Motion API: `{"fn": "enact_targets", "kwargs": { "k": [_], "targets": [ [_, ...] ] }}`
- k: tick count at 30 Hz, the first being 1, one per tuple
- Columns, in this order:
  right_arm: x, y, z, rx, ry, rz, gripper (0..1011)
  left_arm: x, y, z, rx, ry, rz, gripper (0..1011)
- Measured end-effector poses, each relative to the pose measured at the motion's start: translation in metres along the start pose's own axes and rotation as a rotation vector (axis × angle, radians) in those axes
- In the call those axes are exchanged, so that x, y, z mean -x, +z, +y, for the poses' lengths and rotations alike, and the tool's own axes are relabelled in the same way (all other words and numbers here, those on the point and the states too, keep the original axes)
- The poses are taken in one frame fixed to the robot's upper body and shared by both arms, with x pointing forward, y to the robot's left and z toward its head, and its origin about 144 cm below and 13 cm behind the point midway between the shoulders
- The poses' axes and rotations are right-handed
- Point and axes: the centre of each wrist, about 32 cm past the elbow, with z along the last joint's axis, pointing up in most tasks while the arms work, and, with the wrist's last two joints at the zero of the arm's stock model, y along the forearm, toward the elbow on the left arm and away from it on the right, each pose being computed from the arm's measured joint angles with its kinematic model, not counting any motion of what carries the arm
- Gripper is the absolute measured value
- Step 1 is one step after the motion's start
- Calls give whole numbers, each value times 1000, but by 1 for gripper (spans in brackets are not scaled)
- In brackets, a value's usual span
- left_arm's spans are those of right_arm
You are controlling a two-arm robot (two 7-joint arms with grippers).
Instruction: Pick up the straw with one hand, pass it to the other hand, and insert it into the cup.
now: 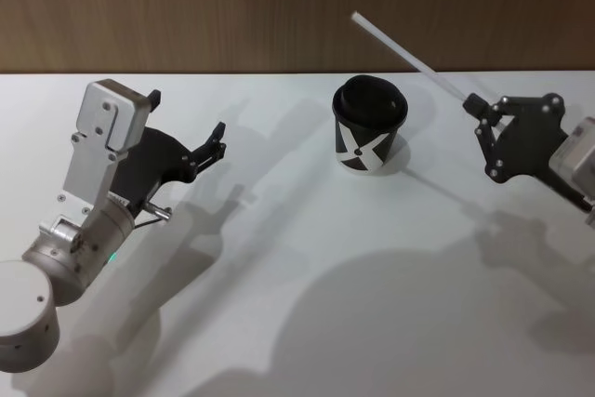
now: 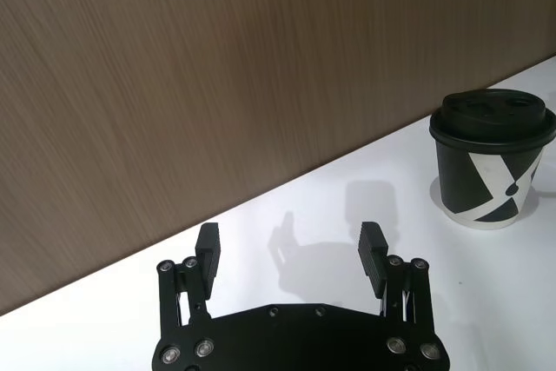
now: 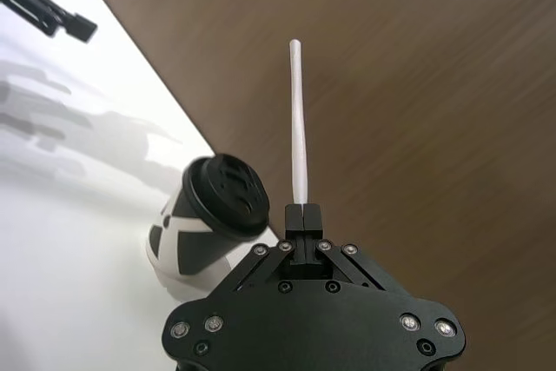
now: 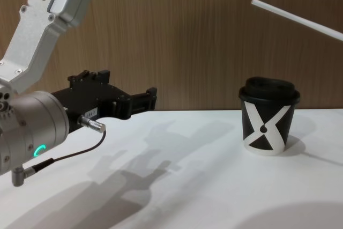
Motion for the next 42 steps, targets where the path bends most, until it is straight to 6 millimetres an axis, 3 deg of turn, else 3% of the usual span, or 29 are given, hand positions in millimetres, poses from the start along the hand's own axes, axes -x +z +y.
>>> {"fn": "enact_targets", "kwargs": {
  "k": [21,42],
  "targets": [
    [-8,10,24,-119,73,46,0,0,0,0,0,0,0,1003],
    [-10,12,32,-148,97,56,0,0,0,0,0,0,0,1002]
  ]
}}
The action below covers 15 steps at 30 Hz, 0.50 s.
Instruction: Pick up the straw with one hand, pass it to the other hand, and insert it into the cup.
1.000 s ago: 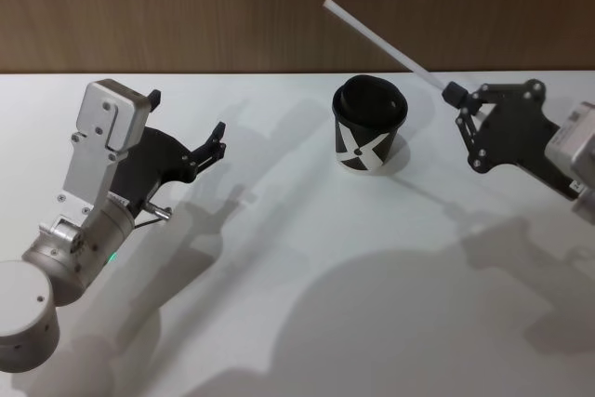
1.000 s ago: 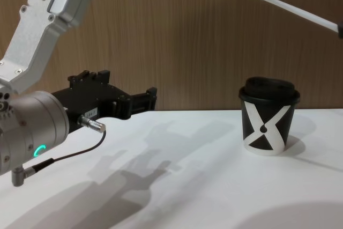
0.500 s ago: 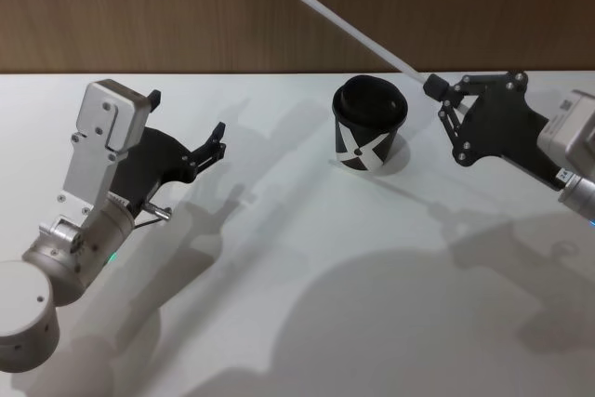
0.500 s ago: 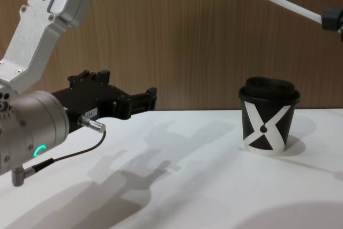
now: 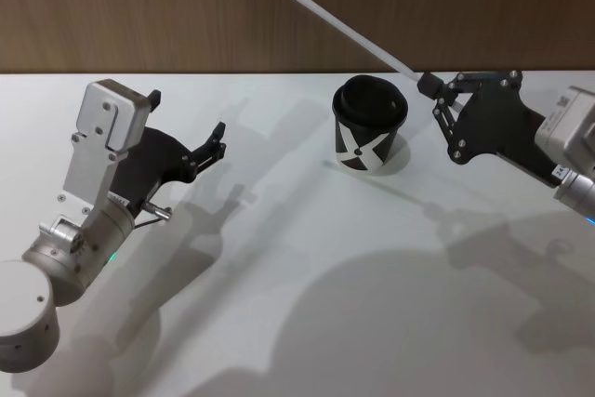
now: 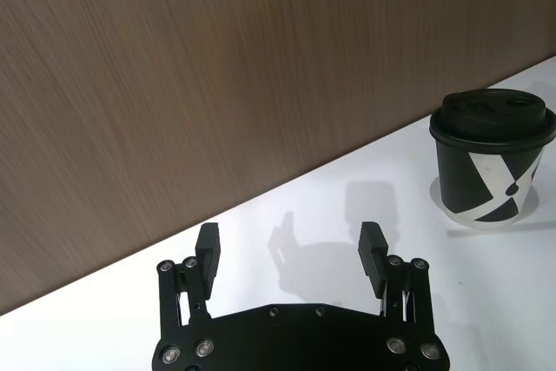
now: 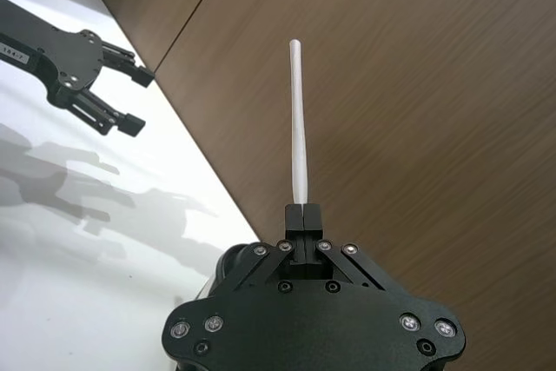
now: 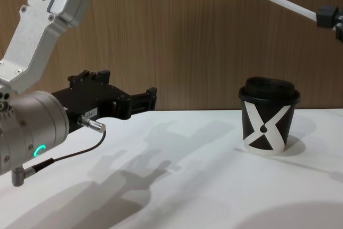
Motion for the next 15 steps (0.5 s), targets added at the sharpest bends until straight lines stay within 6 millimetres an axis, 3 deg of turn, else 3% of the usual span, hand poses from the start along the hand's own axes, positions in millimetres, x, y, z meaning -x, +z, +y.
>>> {"fn": "enact_targets", "kwargs": {
  "k": [15],
  "targets": [
    [-1,0,1,-5,4,1,0,-2,6,-7,-3,-44,19,1003]
  ]
}}
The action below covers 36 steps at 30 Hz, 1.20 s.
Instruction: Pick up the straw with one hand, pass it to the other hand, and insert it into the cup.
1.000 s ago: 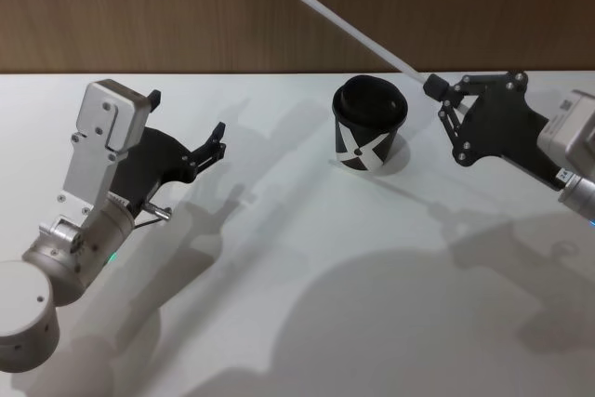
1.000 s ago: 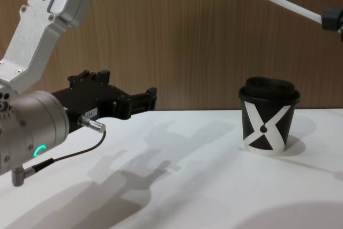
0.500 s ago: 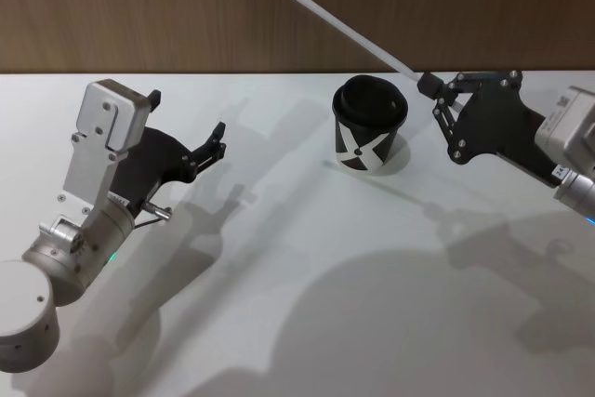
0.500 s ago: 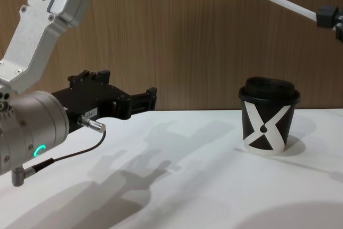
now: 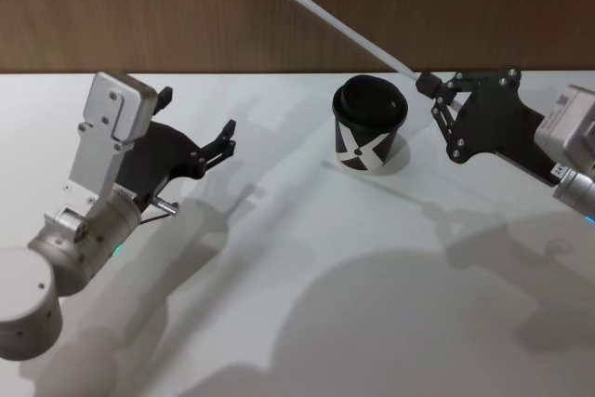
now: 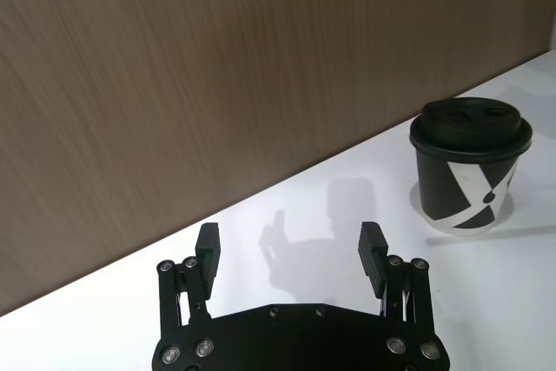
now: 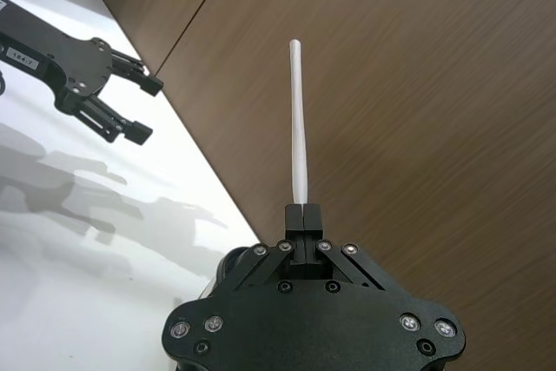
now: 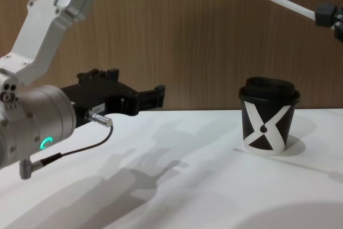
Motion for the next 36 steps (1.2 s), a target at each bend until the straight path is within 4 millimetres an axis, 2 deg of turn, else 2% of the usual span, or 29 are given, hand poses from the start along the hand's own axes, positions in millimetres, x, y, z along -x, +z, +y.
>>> {"fn": "enact_targets", "kwargs": {
  "k": [9,22,36],
  "targets": [
    [0,0,0,-1,1,1,0,-8,10,-10,-17,-78,49,1004],
    [0,0,0,-2,1,0,0,-30,23,-21,-66,-200,209,1003],
    [0,0,0,-2,1,0,0,-50,34,-20,-53,-319,385,1002]
  ]
}}
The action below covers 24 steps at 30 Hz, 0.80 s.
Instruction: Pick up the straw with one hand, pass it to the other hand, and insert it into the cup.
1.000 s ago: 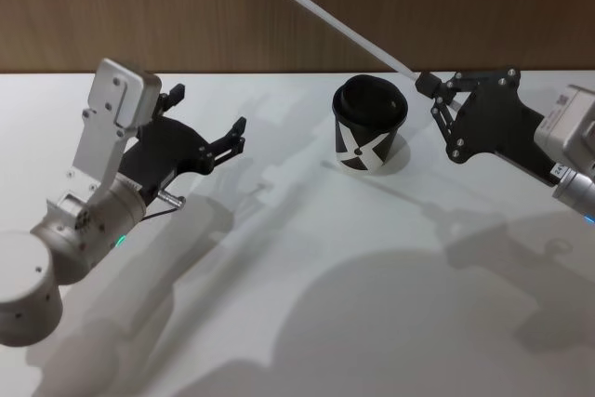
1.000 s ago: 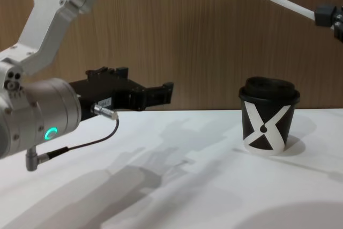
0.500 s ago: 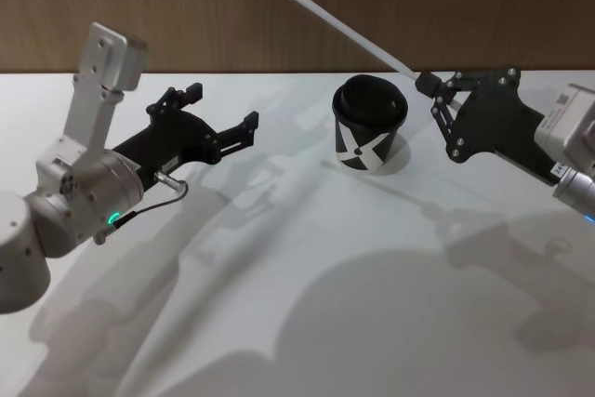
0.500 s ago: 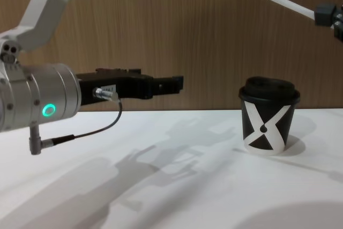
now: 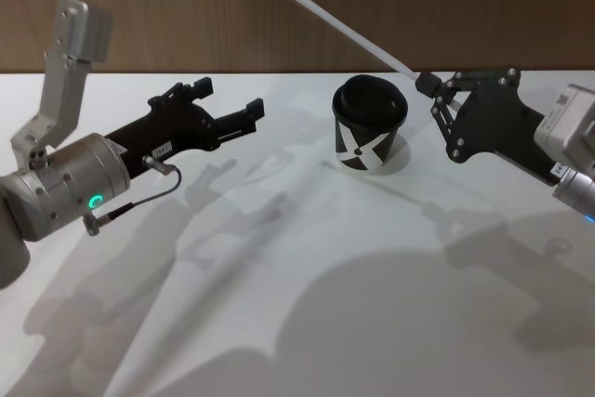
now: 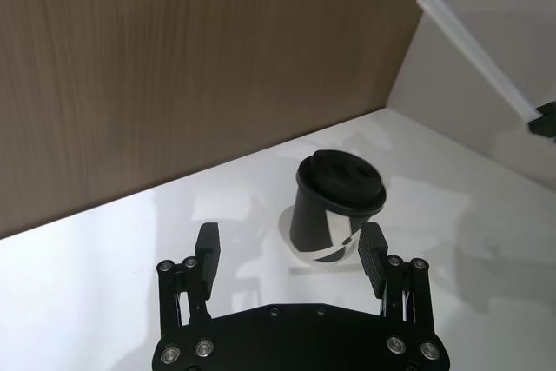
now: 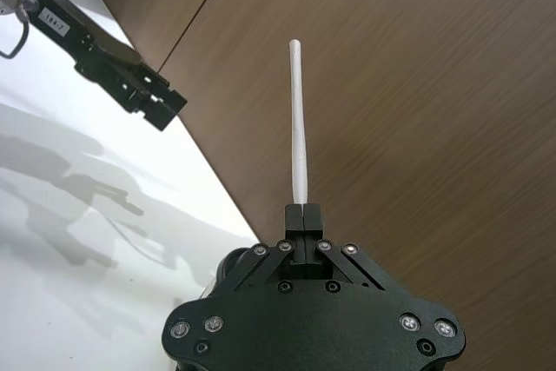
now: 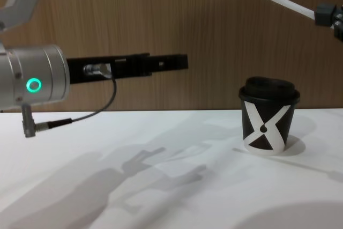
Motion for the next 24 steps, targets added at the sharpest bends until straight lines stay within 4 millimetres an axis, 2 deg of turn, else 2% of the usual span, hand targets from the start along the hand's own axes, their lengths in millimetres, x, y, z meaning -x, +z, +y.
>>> {"fn": "enact_targets", "kwargs": {
  "k": [24],
  "targets": [
    [0,0,0,0,0,0,0,10,9,6,85,-139,127,1003]
  ]
}}
